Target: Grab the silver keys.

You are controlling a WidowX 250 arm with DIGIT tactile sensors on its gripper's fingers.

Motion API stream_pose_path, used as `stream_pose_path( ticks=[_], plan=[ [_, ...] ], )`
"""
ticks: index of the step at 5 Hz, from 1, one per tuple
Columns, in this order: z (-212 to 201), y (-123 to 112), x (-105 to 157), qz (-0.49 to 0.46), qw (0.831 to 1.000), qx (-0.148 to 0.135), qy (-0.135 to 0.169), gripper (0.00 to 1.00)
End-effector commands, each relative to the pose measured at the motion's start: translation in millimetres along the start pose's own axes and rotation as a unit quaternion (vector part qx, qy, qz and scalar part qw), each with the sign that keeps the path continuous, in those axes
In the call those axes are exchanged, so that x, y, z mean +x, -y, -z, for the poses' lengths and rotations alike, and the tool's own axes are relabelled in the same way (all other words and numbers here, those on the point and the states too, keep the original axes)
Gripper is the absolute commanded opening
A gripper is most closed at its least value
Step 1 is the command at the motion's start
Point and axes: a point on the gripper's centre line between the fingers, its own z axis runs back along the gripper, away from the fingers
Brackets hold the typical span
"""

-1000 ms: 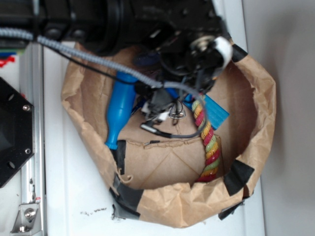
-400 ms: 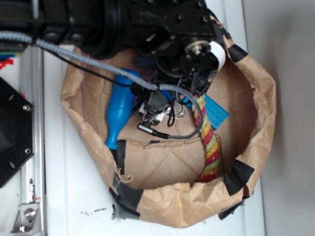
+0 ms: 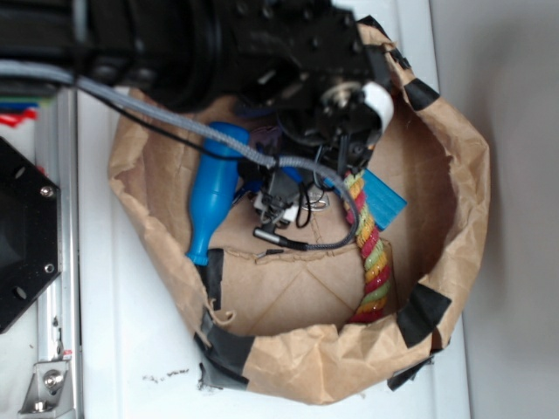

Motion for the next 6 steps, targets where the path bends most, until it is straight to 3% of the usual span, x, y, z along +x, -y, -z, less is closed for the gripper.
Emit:
stream_pose_path(
  ticks=[1,2,3,6],
  plan=[
    [4,4,0,0.013,0.999,-0.011,0.032,1.00],
    [4,3,1,0.010,0.999,-0.004,0.040,0.00],
    [12,1,3,0.007,0.999,0.014,0.044,0.00],
    [-10,-1,4,0.002,0.999,0.020,0.035,0.00]
  ],
)
